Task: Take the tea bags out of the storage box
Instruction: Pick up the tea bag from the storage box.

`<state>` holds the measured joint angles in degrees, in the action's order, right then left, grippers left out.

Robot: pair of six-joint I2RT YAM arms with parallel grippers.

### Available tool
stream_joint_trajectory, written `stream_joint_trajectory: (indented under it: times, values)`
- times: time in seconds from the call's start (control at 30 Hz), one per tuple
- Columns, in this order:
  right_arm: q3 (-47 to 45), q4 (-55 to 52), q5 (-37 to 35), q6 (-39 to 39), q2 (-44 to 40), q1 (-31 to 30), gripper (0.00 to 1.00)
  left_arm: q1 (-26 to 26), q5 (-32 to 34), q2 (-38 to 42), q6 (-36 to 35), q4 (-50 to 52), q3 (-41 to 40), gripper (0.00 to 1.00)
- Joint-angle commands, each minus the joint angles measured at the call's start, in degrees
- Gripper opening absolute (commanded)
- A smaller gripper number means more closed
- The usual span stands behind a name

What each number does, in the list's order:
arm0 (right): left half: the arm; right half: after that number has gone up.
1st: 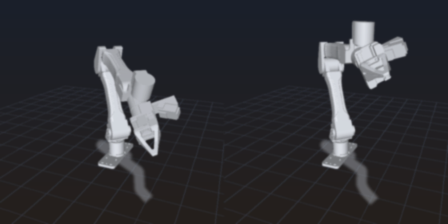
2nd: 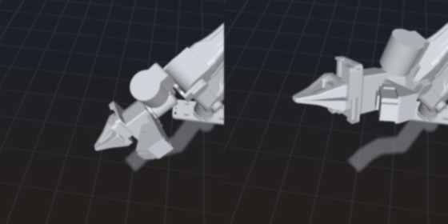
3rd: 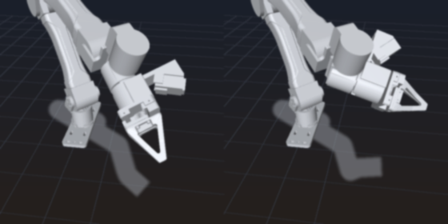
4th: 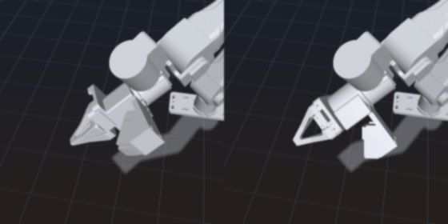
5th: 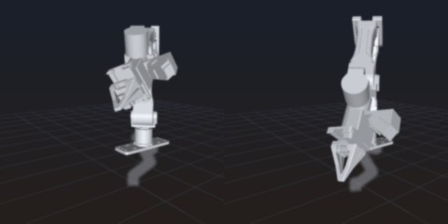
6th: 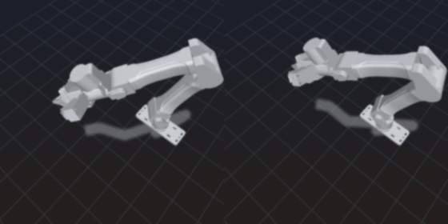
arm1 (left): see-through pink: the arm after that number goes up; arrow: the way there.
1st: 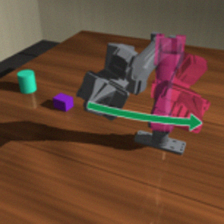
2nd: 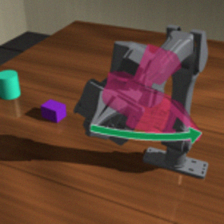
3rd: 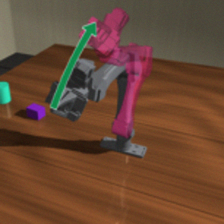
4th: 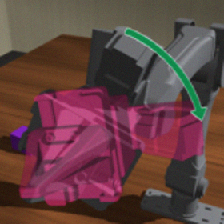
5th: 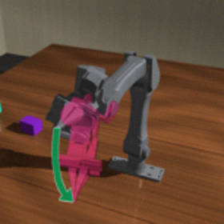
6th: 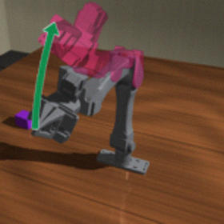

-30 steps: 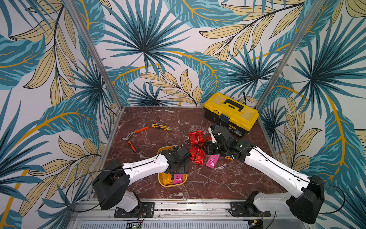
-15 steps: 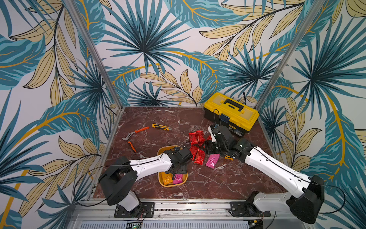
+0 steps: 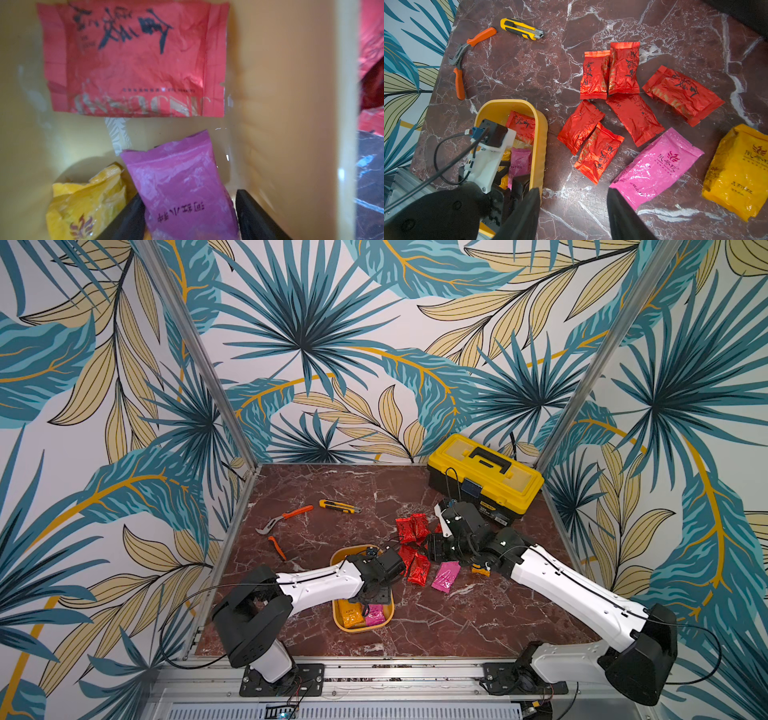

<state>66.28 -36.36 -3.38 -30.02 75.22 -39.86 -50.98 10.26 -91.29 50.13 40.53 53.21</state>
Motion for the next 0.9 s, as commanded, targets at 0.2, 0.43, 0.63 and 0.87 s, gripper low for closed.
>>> stream_joint_trajectory:
  times: [0.2, 0.43, 0.63, 0.87]
  values:
    - [0.3, -1.1, -0.1, -0.5, 0.6, -0.4, 0.57, 0.4, 0.3, 3.6, -0.1, 1.0, 1.0, 0.68]
    - [-0.3, -1.1, 0.0, -0.5, 0.1, -0.3, 0.57, 0.8, -0.4, 2.4, 0.2, 0.6, 0.6, 0.73]
    - [-0.7, -1.1, -0.1, -0.3, -0.2, -0.3, 0.57, 0.9, -1.3, 0.9, 0.4, -0.6, 0.2, 0.77]
    - [-0.9, -1.1, 0.0, -0.2, -0.5, -0.4, 0.57, 1.1, -1.8, -0.3, 0.2, -1.3, 0.5, 0.69]
